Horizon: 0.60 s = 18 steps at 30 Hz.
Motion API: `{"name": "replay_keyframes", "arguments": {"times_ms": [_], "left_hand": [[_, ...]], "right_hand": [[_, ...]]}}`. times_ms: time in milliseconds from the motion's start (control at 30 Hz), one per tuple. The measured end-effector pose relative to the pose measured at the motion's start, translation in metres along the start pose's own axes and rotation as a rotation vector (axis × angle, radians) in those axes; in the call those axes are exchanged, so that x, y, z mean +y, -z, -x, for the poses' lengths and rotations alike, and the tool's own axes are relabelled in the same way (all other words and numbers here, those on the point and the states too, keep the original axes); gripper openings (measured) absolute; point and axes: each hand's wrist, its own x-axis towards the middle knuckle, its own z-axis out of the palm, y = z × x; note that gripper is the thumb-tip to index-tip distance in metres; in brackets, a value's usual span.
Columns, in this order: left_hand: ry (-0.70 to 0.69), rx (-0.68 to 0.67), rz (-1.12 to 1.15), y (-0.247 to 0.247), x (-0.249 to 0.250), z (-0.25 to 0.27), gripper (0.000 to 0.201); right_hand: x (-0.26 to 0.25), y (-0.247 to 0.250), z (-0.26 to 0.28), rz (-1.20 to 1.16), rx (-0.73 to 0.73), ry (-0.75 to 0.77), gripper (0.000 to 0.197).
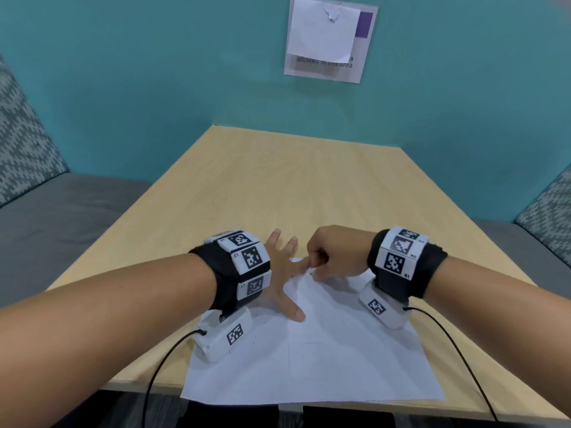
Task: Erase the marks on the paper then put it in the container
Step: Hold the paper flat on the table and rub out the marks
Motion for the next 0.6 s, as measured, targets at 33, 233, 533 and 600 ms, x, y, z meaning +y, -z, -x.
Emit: {"name": "replay_keyframes", "arguments": {"times_ms": [33, 233, 533, 600], "left_hand": [[-0.021, 0.01, 0.001, 0.002, 0.001, 0.004, 0.104], [0.003, 0.025, 0.009, -0.007, -0.006, -0.004, 0.112], [-0.002, 0.012, 0.012, -0.006, -0.006, -0.005, 0.111], [-0.001, 0.014, 0.013, -0.007, -0.006, -0.005, 0.112]], "right_hand": [[-0.006, -0.004, 0.002, 0.013, -0.016, 0.031, 0.013], [0.004, 0.007, -0.002, -0.011, 0.003, -0.01, 0.013], [0.002, 0.006, 0.0, -0.015, -0.03, -0.007, 0.014], [0.004, 0.006, 0.001, -0.026, -0.014, -0.022, 0.013]]}}
